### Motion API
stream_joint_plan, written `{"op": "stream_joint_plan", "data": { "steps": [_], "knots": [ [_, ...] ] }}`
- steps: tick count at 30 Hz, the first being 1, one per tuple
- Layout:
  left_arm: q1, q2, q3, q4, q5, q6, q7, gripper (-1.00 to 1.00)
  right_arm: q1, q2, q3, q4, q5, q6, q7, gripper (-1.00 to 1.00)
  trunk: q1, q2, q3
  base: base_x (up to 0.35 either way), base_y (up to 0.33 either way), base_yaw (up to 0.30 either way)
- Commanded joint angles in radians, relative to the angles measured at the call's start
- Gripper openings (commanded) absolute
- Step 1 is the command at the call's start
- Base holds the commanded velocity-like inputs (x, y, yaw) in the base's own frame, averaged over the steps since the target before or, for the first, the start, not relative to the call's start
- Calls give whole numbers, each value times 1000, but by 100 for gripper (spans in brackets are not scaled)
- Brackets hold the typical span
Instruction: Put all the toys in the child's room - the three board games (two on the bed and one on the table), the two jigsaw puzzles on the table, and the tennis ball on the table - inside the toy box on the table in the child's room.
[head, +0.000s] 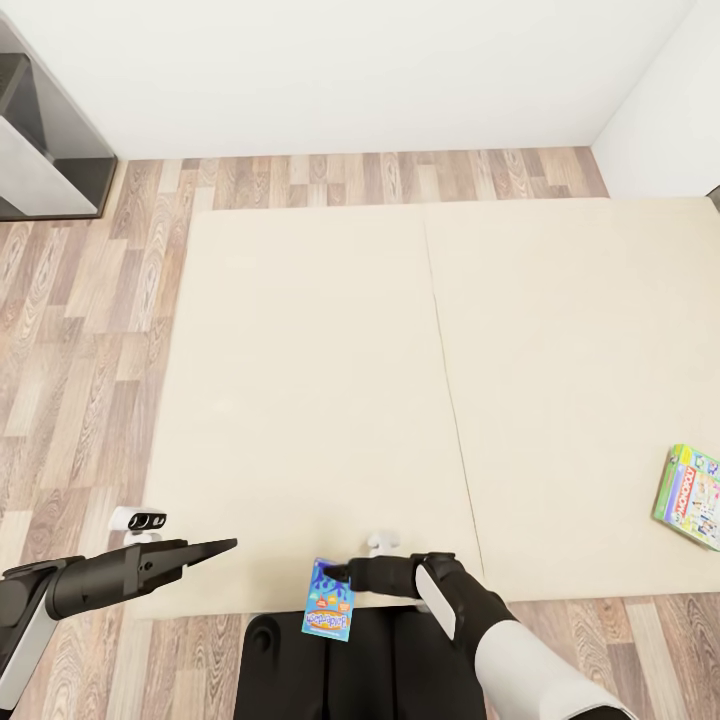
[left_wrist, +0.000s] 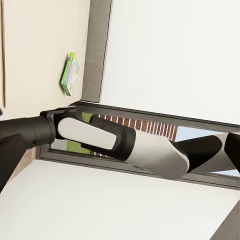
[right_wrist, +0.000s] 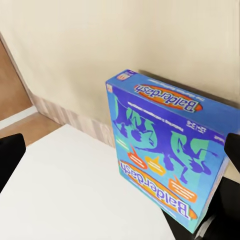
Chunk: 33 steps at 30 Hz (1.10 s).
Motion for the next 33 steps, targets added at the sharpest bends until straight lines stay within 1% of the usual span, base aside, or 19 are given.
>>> {"op": "stream_joint_plan", "data": {
  "steps": [1, 10, 19, 26, 33],
  "knots": [
    [0, 0, 0, 0, 0, 11, -4, 100, 0, 0, 1, 0, -6, 7, -2, 100, 1, -2, -1, 0, 0, 0],
    [0, -1, -1, 0, 1, 11, -4, 100, 17, 0, 1, 5, -10, 7, -2, 100, 1, -2, -1, 0, 0, 0],
    [0, -1, -1, 0, 1, 11, -4, 100, 20, 0, 0, 7, -8, 6, -2, 100, 1, -2, -1, 0, 0, 0],
    [0, -1, -1, 0, 1, 11, -4, 100, 20, 0, 0, 9, -9, -18, -2, 100, 1, -2, -1, 0, 0, 0],
    [0, -1, -1, 0, 1, 11, -4, 100, 20, 0, -1, 12, -10, -23, -2, 100, 1, -2, -1, 0, 0, 0]
  ]
}}
